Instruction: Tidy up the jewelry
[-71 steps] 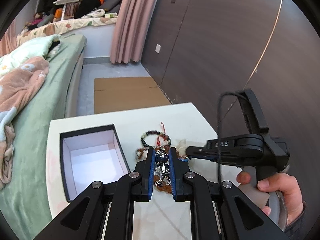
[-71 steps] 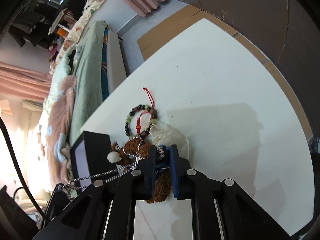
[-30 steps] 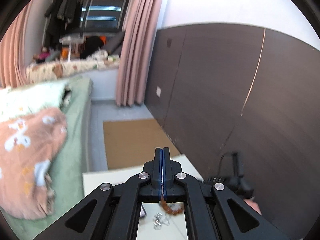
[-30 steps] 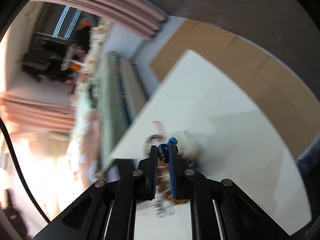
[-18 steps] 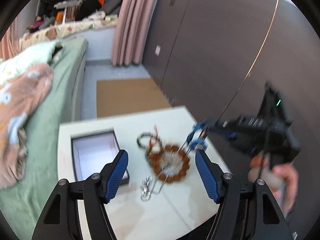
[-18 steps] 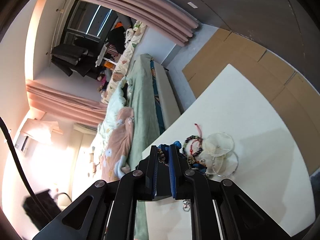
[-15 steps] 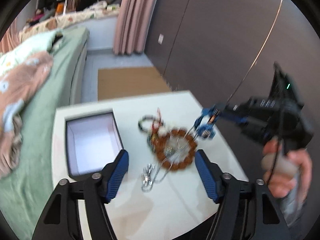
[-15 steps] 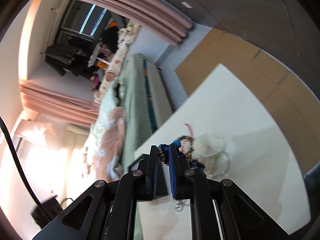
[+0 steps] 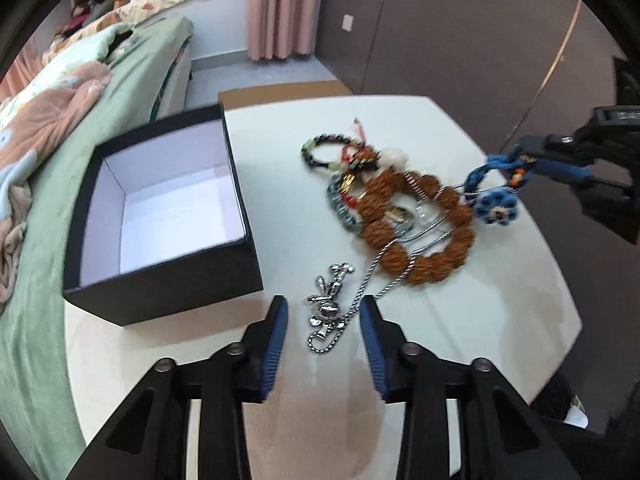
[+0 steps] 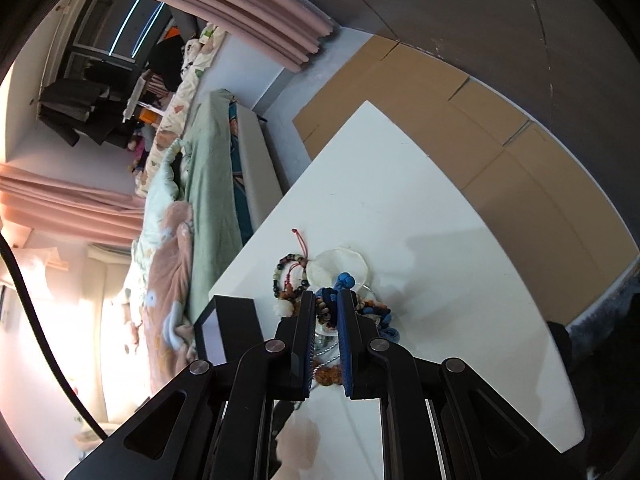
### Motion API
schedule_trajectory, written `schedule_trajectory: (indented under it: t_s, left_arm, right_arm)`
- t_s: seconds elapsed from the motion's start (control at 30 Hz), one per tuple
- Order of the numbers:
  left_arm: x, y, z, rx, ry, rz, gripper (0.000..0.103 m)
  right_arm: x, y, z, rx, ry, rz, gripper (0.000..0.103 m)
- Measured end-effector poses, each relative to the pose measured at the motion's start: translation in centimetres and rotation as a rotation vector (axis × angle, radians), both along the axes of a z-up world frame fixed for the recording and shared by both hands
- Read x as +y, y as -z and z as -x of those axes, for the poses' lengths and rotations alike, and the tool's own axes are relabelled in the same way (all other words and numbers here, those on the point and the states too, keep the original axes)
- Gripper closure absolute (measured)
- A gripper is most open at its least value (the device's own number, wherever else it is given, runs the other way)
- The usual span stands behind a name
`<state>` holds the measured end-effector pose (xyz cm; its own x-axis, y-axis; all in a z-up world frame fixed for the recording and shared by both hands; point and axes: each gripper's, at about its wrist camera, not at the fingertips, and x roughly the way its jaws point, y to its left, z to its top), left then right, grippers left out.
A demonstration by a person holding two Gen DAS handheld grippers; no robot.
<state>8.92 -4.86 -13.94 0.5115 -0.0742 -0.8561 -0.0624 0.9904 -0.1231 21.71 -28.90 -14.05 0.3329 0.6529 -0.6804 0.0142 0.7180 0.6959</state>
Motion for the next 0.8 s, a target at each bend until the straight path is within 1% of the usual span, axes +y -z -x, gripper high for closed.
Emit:
schedule_trajectory:
  t_s: [0.07, 0.1, 0.13, 0.2, 0.3, 0.37, 0.47, 0.5, 0.57, 0.7, 0.8]
  left_arm:
    - [-0.2, 0.7, -0.2, 0.005, -0.003, -0.013, 0.067]
    - [-0.5, 0.7, -0.2, -0.013, 0.001, -0.031, 0.068]
    - [-0.7, 0.8, -0.2, -0.014, 0.006, -0.053, 0.071]
    - [-0.9, 0.8, -0.3, -0.022, 0.012, -0.079, 0.083]
    - [-0.6, 0.7, -0.2, -0.015, 0.012, -0.066, 0.084]
    - [-0.2, 0.2, 0.3, -0.033, 0.008, -0.07, 0.085]
    - [0.6, -1.6, 1.1, -0.077, -0.002, -0.063, 0.085]
    - [0.8, -2.3, 1.3, -0.091, -0.007, -0.061, 0.085]
    - [1.4, -4.1, 1.9, -0.132, -0.017, -0.057, 0.085]
    - [2.3, -7.5, 2.9, -0.207, -0.029, -0.032, 0.085]
    - [2.3, -9.2, 3.5, -0.243, -0.021, -0.03, 0.085]
  right_arm:
    - [-0.1, 0.0, 0.0, 0.002, 0.001, 0.006, 0.091]
    - [-0.1, 0.1, 0.0, 0.004, 0.0, 0.007, 0.091]
    - [-0.1, 0.0, 0.1, 0.005, 0.0, 0.008, 0.091]
    - [-0.1, 0.1, 0.0, 0.007, 0.001, 0.012, 0.091]
    - [-0.5, -0.1, 0.1, -0.003, 0.02, -0.008, 0.091]
    - [-1.0, -1.4, 0.4, -0.064, 0.032, -0.068, 0.091]
    - [-1.4, -3.7, 1.1, -0.172, 0.005, -0.18, 0.091]
    - [-1.4, -4.4, 1.4, -0.203, -0.003, -0.204, 0.091]
    - [-1.3, -5.2, 1.7, -0.243, -0.015, -0.238, 0.091]
    - [-1.0, -6.0, 2.1, -0.288, -0.033, -0.319, 0.091]
    - [0.3, -7.1, 2.8, -0.346, -0.099, -0.363, 0.091]
